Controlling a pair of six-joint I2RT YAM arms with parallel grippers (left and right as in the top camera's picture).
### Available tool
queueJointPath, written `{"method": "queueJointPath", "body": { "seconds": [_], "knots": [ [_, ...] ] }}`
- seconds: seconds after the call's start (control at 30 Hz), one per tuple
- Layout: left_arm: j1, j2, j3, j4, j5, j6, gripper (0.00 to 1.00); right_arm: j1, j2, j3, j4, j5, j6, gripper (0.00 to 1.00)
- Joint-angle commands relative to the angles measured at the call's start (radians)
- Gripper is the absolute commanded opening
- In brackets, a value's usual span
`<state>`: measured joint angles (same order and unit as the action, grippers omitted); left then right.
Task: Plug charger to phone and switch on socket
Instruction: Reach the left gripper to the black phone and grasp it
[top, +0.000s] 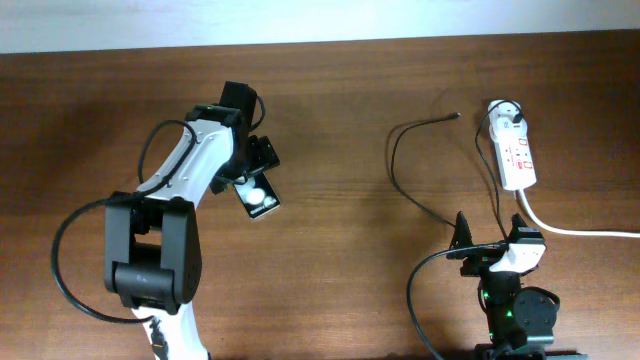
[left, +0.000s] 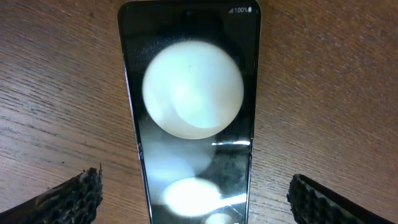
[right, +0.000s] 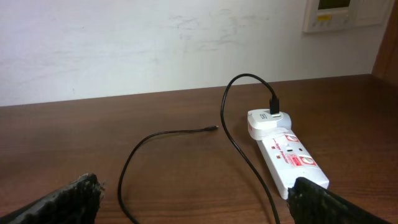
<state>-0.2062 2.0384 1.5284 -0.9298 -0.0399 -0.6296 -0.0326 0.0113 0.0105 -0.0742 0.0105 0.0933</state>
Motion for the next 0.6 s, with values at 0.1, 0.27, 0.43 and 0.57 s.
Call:
{"method": "queueJointPath", "body": {
  "seconds": [0.1,0.27,0.43,0.57],
  "knots": [
    [0.000,0.011,0.010,0.006,-0.011,-0.010,0.99,0.006,-0.007,-0.005,-0.006,-0.002,-0.008,0.99],
    [0.000,0.011,0.007,0.021,-0.012,-0.010,0.99,0.006,-0.007,-0.005,-0.006,-0.001,-0.008,0.99],
    [0.000,0.011,-0.033,0.075,-0.013,-0.011,0.99,0.006,-0.007,-0.005,-0.006,-0.002,-0.008,0.99],
    [0.000,0.011,-0.085,0.130,-0.039,-0.011,0.99,0.006,-0.007,-0.005,-0.006,-0.002,-0.008,0.99]
  ]
}}
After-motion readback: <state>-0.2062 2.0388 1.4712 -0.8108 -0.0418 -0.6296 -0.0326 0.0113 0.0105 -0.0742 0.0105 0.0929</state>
